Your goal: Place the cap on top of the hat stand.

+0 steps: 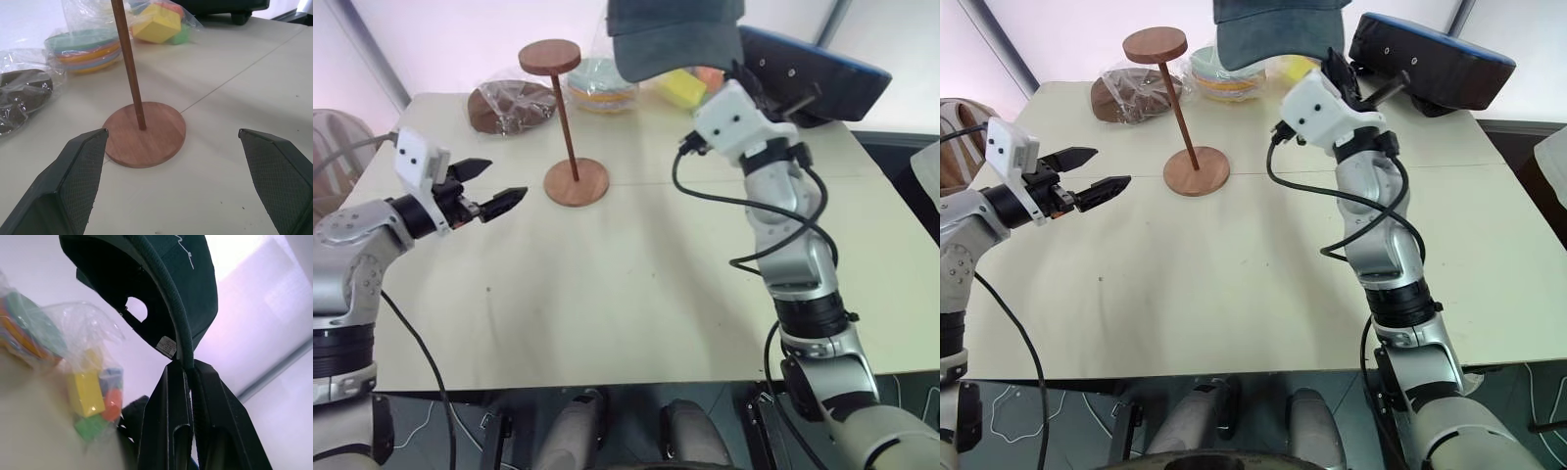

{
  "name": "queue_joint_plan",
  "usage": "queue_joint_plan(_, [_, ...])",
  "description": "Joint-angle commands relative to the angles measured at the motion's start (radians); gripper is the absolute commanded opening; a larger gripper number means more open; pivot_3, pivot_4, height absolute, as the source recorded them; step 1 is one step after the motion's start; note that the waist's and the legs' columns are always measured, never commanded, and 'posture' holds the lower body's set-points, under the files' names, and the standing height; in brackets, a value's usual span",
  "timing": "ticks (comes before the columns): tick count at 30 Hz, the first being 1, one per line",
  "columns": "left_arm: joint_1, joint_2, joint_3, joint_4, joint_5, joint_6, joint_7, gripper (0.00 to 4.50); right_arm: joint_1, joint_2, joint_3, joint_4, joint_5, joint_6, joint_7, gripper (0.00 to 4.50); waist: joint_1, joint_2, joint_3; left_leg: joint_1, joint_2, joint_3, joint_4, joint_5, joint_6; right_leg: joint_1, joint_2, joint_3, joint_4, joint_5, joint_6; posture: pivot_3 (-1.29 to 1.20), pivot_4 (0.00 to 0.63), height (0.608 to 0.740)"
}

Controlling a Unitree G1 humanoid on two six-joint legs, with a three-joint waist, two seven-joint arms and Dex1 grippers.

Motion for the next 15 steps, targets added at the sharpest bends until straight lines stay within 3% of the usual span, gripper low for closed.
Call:
queue_joint_plan(1, [-0.032, 0.002, 0.022, -0.010, 0.008, -0.026, 0.006, 4.50, -0.082, 0.041, 0.026, 0.003, 0.009, -0.050, -0.032, 0.03, -0.001, 0.000, 0.000, 0.000, 0.000, 0.000, 0.000, 0.000, 0.000, 0.000, 0.000, 0.000, 0.000, 0.000, 0.000, 0.00, 0.150, 0.740])
queue_joint_plan(15, [-0.017, -0.006, 0.034, -0.042, 0.013, -0.028, 0.017, 4.50, -0.204, 0.190, 0.124, 0.153, 0.039, -0.154, -0.045, 0.03, -0.024, 0.000, 0.000, 0.000, 0.000, -0.001, -0.006, 0.003, -0.004, -0.005, 0.000, 0.000, 0.000, 0.000, 0.000, 0.00, 0.150, 0.740])
